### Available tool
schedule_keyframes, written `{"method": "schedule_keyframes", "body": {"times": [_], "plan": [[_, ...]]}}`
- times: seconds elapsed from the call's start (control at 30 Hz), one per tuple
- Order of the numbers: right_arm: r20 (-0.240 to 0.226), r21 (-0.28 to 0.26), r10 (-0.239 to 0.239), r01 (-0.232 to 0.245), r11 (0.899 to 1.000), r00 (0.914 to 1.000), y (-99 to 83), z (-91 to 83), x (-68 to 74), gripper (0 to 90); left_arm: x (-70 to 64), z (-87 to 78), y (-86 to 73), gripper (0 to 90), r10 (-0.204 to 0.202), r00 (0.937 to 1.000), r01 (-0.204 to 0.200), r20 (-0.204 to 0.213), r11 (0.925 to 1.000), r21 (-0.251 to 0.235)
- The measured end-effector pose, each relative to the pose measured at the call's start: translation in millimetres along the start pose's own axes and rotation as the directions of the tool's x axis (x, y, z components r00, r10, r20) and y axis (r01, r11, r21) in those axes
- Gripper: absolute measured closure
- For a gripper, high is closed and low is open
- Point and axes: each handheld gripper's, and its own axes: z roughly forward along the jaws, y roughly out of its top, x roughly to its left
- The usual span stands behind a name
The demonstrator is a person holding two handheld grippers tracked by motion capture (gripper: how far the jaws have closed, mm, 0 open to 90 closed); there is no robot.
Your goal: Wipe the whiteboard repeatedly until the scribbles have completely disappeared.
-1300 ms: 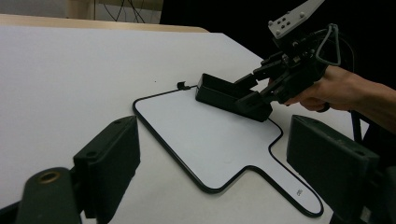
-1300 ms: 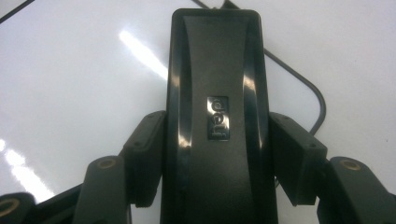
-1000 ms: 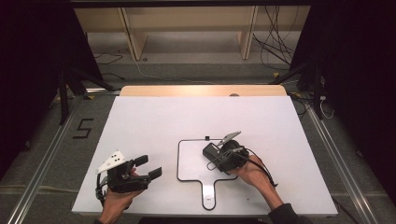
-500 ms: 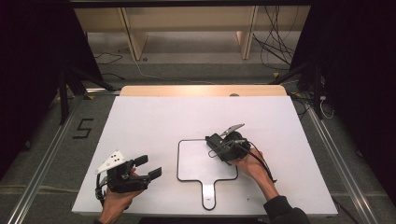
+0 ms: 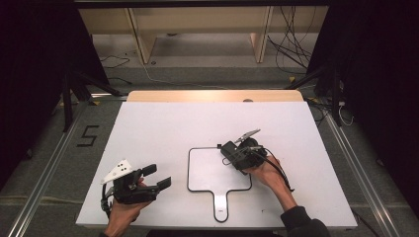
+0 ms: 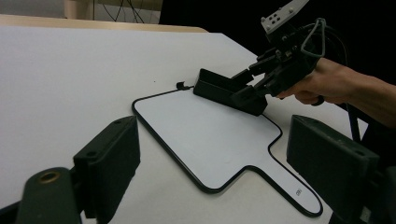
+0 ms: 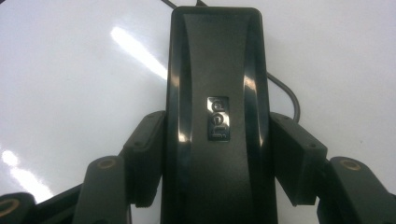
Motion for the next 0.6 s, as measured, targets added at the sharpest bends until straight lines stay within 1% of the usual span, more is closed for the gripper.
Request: {"method": "schedule_keyframes", "body": {"times": [0.07,0.1,0.17,0.2,0.27,0.3,0.33,0.37,0.43,0.47,0.53,0.6], "plan": [[0.008,0.002,-0.005,0.005,1.0,1.0,0.3,-0.1,1.4,41.4,-0.1,0.2,0.0,16.6,0.0,1.0,0.0,0.0,1.0,0.001],[0.003,0.007,-0.01,0.01,1.0,0.9999,0.1,-0.7,2.9,41.4,-0.2,0.3,0.0,16.6,0.001,1.0,-0.001,0.0,1.0,0.001],[-0.022,0.021,-0.042,0.042,0.999,0.9989,-1.3,-3.0,10.9,41.4,-0.1,0.5,0.1,16.6,0.002,1.0,-0.002,0.0,1.0,0.002],[-0.033,0.031,-0.068,0.069,0.997,0.9971,-2.2,-4.6,16.9,41.4,0.0,0.7,0.0,16.6,-0.002,1.0,0.002,-0.001,1.0,0.002],[-0.069,0.037,-0.11,0.113,0.993,0.9915,-3.8,-6.6,27.5,41.4,-0.2,0.9,0.1,16.6,-0.001,1.0,0.001,-0.001,1.0,0.003],[-0.067,0.038,-0.12,0.122,0.992,0.9906,-4.1,-7.0,30.8,41.4,-0.4,0.8,0.1,16.6,0.002,1.0,-0.002,-0.001,1.0,0.003],[-0.066,0.037,-0.121,0.124,0.992,0.9905,-3.9,-6.9,30.5,41.4,-0.6,0.7,0.2,16.6,0.005,1.0,-0.005,0.0,1.0,0.003],[-0.062,0.036,-0.114,0.117,0.993,0.9915,-3.5,-6.3,28.0,41.4,-0.7,0.7,0.1,16.6,0.005,1.0,-0.005,-0.001,1.0,0.003],[-0.024,0.026,-0.086,0.087,0.996,0.996,-1.6,-4.1,19.6,41.4,-0.5,0.4,0.1,16.6,0.004,1.0,-0.004,0.0,1.0,0.003],[-0.016,0.02,-0.054,0.054,0.998,0.9984,-0.6,-2.7,13.7,41.4,-0.2,0.3,0.1,16.6,0.002,1.0,-0.002,0.0,1.0,0.002],[0.007,0.004,0.008,-0.008,1.0,0.9999,0.4,-0.1,2.5,41.4,0.0,0.1,0.0,16.6,-0.001,1.0,0.001,0.0,1.0,0.001],[0.023,0.003,0.043,-0.043,0.999,0.9988,1.1,0.7,-3.6,41.4,0.2,-0.1,0.1,16.6,-0.001,1.0,0.001,0.001,1.0,0.0]]}}
